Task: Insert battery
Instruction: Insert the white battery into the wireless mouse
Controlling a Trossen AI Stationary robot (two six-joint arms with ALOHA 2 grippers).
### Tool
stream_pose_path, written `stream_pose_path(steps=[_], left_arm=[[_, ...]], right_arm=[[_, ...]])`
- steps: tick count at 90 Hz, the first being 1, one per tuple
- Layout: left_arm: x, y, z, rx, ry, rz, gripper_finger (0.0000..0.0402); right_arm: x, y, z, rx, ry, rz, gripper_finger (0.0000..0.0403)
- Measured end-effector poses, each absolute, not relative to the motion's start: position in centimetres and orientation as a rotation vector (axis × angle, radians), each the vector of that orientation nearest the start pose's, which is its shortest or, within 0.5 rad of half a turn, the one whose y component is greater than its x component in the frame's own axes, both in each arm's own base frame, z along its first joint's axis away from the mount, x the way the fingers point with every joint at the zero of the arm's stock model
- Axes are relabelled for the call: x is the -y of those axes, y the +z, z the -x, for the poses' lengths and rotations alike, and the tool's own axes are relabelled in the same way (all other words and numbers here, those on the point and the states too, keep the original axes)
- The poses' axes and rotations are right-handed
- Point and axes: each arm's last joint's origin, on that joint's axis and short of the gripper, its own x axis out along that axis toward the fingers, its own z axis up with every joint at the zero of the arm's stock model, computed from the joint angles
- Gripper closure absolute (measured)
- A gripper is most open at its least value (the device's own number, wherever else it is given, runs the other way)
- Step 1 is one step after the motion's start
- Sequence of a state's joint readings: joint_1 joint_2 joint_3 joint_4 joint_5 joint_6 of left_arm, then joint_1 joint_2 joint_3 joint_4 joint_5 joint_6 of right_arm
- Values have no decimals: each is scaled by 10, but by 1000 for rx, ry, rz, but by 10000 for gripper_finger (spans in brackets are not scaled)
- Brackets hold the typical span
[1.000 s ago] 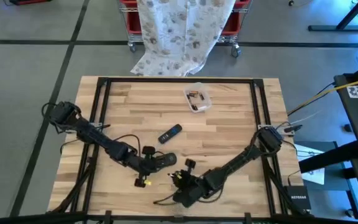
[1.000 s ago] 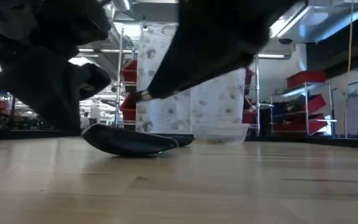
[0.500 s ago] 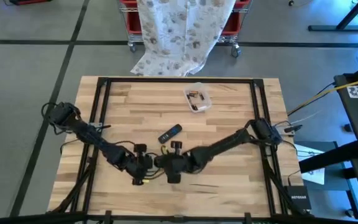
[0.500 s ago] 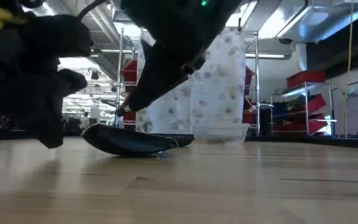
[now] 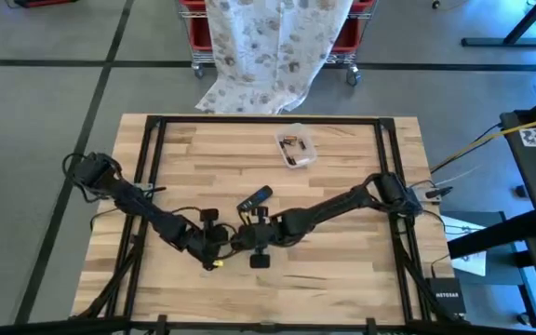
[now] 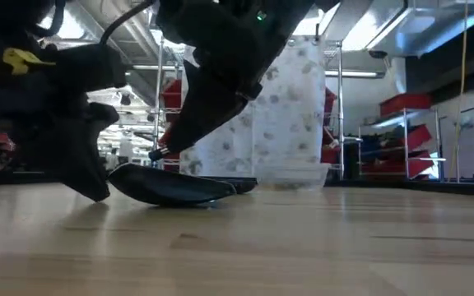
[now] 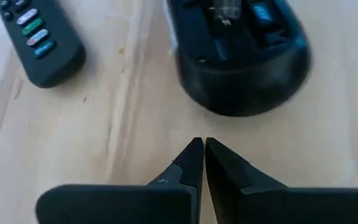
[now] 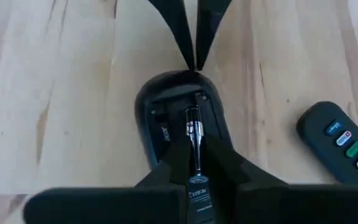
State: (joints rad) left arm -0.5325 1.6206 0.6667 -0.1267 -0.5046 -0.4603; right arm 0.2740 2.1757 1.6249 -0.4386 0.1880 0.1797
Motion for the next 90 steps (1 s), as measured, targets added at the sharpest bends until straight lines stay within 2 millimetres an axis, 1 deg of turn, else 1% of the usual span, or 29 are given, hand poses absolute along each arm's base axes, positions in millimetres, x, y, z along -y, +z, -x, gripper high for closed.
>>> stream_pose_path(steps=[8,14,22,44,61,78,90], left_arm=[[121,118,-238,-887,190,-93,401],[121,118,-239,-871,184,-89,401],[122,119,-241,-854,179,-86,401],[124,122,-244,-816,168,-62,401],[124,122,-245,-806,158,-51,401],[123,120,-244,-833,156,-58,402],[123,120,-243,-843,153,-55,402]], right_arm=[[-116,155,-449,-988,-9,62,395],[-115,154,-450,-988,1,54,395],[-112,153,-451,-987,-2,57,395],[-112,154,-454,-952,7,60,395],[-113,150,-457,-936,-1,56,394],[-114,141,-461,-922,-34,51,364],[-114,139,-462,-916,-28,62,344]])
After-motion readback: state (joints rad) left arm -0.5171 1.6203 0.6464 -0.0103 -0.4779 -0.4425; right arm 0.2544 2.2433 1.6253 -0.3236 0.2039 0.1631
